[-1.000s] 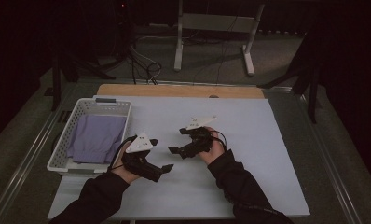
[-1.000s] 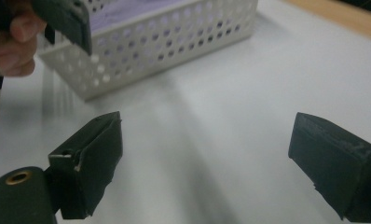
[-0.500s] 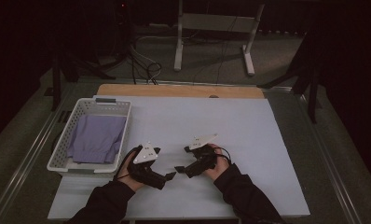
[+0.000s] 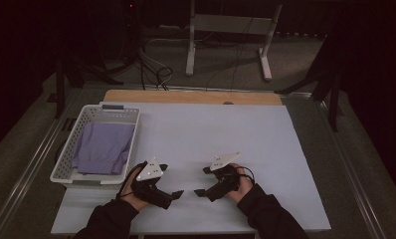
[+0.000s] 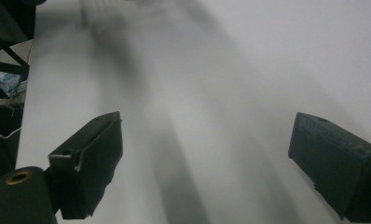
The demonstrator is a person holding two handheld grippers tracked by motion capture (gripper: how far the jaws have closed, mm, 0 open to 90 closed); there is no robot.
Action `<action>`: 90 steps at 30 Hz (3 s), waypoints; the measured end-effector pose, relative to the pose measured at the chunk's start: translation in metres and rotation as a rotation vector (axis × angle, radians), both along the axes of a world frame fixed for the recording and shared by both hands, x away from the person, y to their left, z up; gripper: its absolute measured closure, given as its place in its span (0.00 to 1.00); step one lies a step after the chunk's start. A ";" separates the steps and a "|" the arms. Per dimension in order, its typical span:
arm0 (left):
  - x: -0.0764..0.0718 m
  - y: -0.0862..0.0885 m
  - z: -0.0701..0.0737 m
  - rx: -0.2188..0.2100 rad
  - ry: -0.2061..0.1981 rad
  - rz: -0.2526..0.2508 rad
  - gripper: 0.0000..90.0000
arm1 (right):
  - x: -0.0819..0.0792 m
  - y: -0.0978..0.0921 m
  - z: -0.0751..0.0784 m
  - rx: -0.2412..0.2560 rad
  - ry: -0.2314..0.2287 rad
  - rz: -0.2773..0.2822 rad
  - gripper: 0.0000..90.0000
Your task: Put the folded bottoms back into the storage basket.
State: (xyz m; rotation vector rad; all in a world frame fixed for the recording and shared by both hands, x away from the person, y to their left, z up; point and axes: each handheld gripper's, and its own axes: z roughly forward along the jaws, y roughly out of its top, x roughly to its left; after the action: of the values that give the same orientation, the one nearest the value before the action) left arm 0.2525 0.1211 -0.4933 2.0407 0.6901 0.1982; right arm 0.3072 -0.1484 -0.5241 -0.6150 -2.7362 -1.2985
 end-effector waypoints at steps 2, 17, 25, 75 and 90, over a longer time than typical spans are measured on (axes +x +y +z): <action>-0.002 0.001 0.001 0.000 -0.001 -0.002 0.00 | -0.001 -0.001 0.000 0.004 0.002 -0.004 0.11; -0.017 0.013 -0.009 0.030 0.020 -0.036 0.00 | -0.022 -0.043 0.005 0.028 -0.014 0.006 0.11; -0.021 0.023 -0.011 0.042 0.023 -0.034 0.00 | -0.038 -0.077 0.008 0.040 -0.043 -0.026 0.12; -0.028 0.026 -0.021 0.012 0.035 -0.068 0.00 | -0.059 -0.166 0.008 0.058 -0.096 -0.224 0.12; -0.029 0.023 -0.026 0.022 0.043 -0.070 0.00 | -0.060 -0.166 0.006 0.025 -0.111 -0.221 0.12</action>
State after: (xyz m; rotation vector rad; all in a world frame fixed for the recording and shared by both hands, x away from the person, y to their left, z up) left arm 0.2240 0.1443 -0.5189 2.0914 0.6447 0.1217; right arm 0.2468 -0.3140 -0.5177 -0.8914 -2.7998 -1.4508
